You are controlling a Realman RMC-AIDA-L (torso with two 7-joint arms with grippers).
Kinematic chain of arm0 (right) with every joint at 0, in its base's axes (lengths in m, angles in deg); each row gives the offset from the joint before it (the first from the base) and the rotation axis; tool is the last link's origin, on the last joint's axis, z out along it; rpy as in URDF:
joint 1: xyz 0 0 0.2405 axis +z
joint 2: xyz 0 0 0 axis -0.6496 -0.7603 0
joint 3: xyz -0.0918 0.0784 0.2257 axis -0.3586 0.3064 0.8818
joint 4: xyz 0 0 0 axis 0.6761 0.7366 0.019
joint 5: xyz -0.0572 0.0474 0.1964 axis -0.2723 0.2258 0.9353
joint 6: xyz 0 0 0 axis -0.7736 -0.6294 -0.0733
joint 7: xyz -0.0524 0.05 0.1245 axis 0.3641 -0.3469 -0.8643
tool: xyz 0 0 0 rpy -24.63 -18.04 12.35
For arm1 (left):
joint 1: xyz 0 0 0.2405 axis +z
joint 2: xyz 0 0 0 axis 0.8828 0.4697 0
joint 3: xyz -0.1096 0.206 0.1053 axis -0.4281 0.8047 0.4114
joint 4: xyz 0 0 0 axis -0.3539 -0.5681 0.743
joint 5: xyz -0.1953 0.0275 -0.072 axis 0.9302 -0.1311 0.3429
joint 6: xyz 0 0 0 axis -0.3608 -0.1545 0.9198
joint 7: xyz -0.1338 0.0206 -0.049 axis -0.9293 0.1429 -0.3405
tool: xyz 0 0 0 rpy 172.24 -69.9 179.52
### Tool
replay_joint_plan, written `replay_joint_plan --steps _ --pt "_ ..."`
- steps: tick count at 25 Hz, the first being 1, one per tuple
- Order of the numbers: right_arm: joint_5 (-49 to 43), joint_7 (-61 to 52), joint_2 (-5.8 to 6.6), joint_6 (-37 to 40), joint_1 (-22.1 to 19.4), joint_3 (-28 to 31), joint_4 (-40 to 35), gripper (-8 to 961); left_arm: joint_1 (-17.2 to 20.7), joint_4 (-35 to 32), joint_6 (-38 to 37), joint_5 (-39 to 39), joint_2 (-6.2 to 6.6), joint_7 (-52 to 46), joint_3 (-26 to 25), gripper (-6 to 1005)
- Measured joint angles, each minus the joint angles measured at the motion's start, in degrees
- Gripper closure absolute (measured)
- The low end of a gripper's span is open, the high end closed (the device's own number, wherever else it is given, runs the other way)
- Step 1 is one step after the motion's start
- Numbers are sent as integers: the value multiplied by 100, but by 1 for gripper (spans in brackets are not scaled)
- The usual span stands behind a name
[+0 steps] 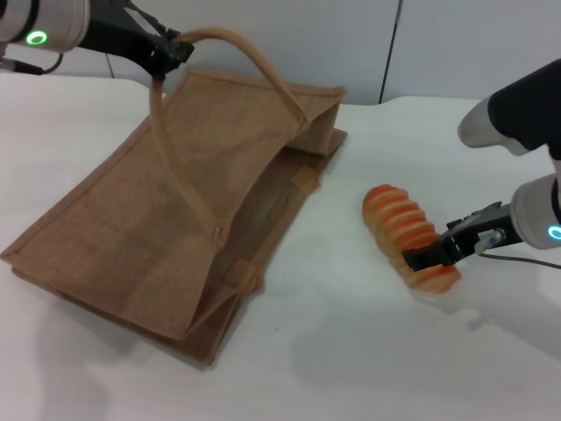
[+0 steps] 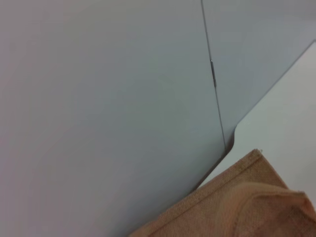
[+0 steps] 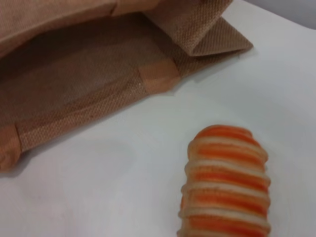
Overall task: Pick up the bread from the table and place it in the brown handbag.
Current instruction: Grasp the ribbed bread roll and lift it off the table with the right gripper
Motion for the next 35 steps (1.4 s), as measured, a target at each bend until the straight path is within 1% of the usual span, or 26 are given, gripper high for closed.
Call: replay_joint_plan --steps 5,16,22,27,33,35 --pt "5 -19 -2 61 110 -15 313 81 -2 -2 -38 -72 -4 -24 137 876" --pt "12 -22 -11 275 458 -87 1048 82 -56 -14 -37 -28 -5 -48 149 876" --pt "12 -32 -9 236 555 -97 1149 82 -85 -19 -13 -33 -5 -68 149 876" --pt "132 -57 -5 160 592 -66 1140 161 -90 -70 -27 -51 -5 -106 149 876" --pt "244 -21 6 140 621 -40 1062 291 -91 -239 -14 -65 -5 -144 148 876" --pt "245 -10 6 141 626 -47 969 300 -102 -286 -10 -66 -5 -145 148 876"
